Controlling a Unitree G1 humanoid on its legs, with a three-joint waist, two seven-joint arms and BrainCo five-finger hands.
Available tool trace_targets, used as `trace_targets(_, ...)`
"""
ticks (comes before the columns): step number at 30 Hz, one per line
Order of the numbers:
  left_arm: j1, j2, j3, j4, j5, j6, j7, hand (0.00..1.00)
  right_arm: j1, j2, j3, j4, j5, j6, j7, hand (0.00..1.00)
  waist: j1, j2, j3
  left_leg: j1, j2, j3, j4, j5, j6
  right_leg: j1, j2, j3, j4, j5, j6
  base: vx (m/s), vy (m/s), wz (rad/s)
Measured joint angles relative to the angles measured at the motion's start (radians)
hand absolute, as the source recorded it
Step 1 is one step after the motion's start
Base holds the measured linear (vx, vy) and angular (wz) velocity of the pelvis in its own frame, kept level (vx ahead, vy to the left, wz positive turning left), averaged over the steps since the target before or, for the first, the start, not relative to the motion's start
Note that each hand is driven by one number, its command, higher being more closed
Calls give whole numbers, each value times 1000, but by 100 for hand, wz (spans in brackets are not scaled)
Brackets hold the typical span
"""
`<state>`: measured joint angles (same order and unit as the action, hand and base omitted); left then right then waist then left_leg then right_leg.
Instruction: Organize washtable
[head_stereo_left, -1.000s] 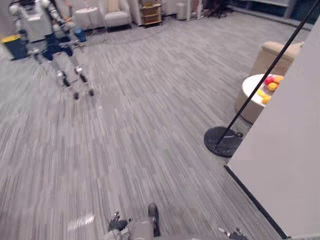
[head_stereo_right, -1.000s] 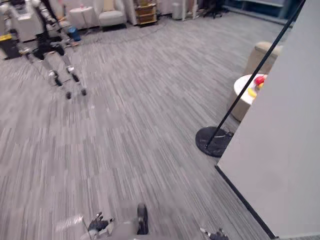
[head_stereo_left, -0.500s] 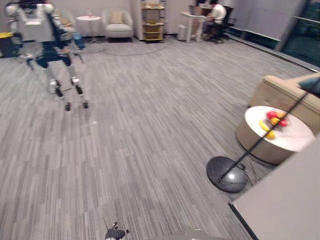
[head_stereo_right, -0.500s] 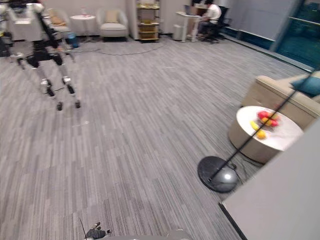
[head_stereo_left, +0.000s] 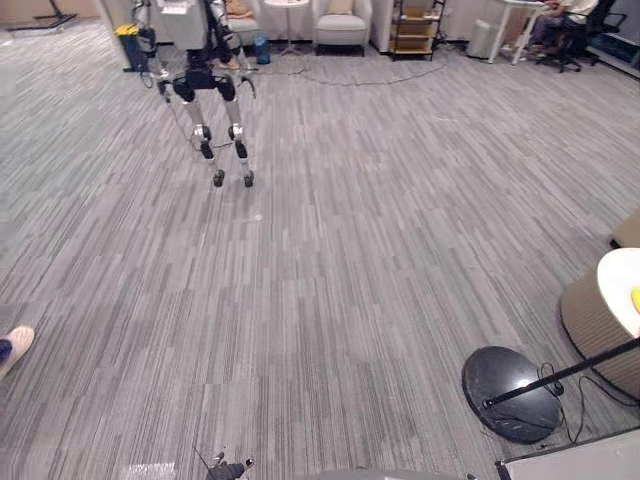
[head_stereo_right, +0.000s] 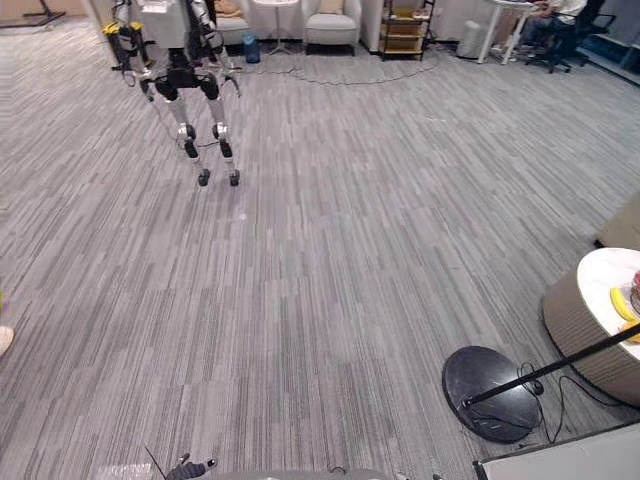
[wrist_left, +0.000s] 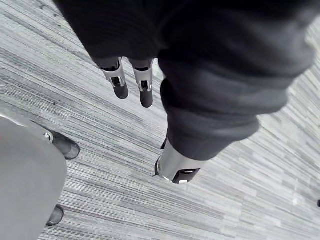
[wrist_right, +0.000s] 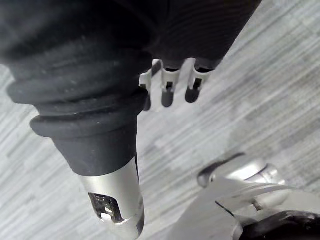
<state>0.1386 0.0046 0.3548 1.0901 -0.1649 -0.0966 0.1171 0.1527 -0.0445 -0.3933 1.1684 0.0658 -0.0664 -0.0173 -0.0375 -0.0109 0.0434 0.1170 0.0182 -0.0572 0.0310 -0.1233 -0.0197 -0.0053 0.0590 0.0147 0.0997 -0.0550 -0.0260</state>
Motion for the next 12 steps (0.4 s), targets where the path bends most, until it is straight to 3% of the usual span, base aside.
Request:
trace_targets(5,-11,34,-79,-2,32,-1,-5,0,7,2,49,17,-29,-2,2,0,-2,-18,6,-9,-1,-8,-38,29,0,-4,-4,-14,-38,23,2,-45,7,9)
trace_targets(12,-30,38,-145,12,90,0,-11,0,26,3,46,18,39,6,4,0,-5,-13,6,-9,9,38,-53,29,-3,-18,10,23,-54,37,-4,0,14,-18)
